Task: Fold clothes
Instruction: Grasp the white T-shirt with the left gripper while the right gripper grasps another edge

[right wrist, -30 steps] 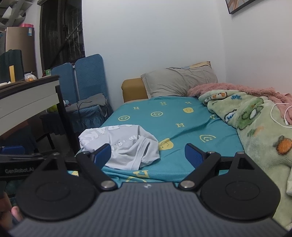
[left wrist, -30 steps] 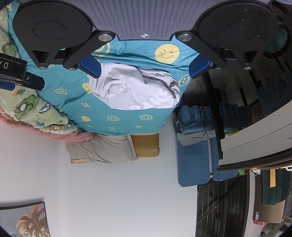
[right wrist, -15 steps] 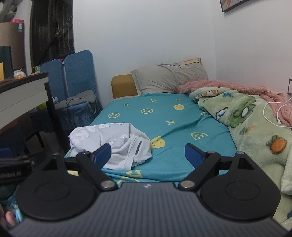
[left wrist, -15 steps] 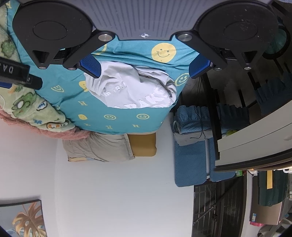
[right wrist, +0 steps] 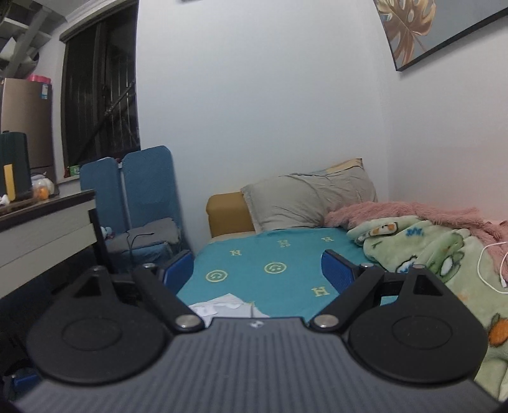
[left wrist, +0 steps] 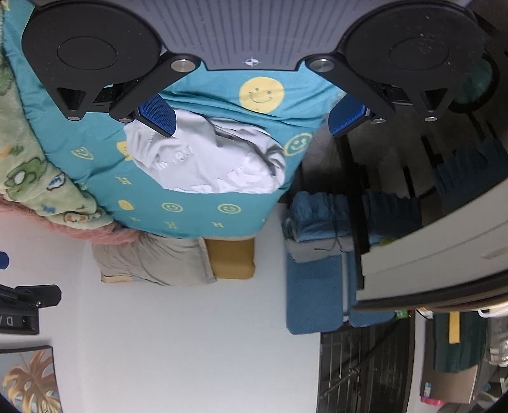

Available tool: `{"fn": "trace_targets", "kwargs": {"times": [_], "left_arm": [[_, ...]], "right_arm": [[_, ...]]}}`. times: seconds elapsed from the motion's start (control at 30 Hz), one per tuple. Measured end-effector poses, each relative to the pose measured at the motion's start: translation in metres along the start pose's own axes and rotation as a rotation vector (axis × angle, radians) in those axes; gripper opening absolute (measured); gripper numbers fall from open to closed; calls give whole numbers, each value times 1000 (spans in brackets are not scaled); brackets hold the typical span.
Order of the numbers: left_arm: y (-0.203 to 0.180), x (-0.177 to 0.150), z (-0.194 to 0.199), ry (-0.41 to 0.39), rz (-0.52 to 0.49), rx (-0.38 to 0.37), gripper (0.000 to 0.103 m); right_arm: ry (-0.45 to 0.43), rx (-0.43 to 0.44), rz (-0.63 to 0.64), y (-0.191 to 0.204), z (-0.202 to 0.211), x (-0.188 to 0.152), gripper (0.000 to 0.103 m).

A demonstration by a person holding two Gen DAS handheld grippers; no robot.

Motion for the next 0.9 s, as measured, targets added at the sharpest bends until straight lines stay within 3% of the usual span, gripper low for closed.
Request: {"fn": "trace_targets", "kwargs": {"times": [0.13, 0.3, 0.43, 0.6, 0.73, 0.9], "left_arm": [[-23, -4, -15, 20, -77, -27, 103], [-67, -1, -59, 102, -195, -76, 101], [-100, -2, -111, 180, -308, -104, 88], [-133, -5, -171, 238, -375, -165, 73], [-154, -14, -199, 232, -432, -203, 57], [-161, -30, -226, 274, -435, -237, 35]], "right_arm": [[37, -31, -45, -35, -15, -13, 89], [90, -50, -121, -69, -34, -42, 89], [138, -35, -171, -85, -47, -64, 89], [210, -60, -215, -105, -65, -91, 89], [242, -82, -253, -117, -84, -105, 89], [286, -83, -266, -117, -112, -119, 89]]}}
Point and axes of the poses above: each gripper's, at about its wrist camera, not at the fingertips, and z roughly against the way its jaws point, y to its left, x to its top, the point moved 9 cm from there along -z, roughly the way its jaws point, and after that the axes turned 10 degrees about y, right-handed, at the moved point
